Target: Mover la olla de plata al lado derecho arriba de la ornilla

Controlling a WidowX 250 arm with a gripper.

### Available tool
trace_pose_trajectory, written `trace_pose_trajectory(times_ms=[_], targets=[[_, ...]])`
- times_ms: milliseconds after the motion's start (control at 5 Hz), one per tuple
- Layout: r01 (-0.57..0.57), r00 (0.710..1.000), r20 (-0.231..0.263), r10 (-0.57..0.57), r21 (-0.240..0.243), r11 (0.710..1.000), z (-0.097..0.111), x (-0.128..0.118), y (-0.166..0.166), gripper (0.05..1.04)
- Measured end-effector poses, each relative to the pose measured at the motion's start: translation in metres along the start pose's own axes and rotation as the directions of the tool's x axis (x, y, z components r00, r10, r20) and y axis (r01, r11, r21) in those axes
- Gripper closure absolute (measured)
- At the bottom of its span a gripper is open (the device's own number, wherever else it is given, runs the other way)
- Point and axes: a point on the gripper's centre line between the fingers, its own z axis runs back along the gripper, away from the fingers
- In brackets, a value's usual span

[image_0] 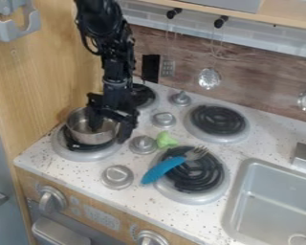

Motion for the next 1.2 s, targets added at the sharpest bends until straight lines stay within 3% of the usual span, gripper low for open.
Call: trace_pose_trajectory(times_ms=[200,600,800,1200], targets=[[-0.014,1.000,0.015,0.014,-0.026,1.000,-0.006,0.004,-0.006,0.160],[-0.037,0.999,0.015,0.038,-0.029,0.999,-0.014,0.009,-0.005,0.764],[-0.030,0.999,0.022,0.031,-0.032,0.999,-0.015,0.009,-0.005,0.946],[0.079,0.994,0.075,-0.074,-0.061,0.995,-0.002,-0.010,-0.031,1.014]])
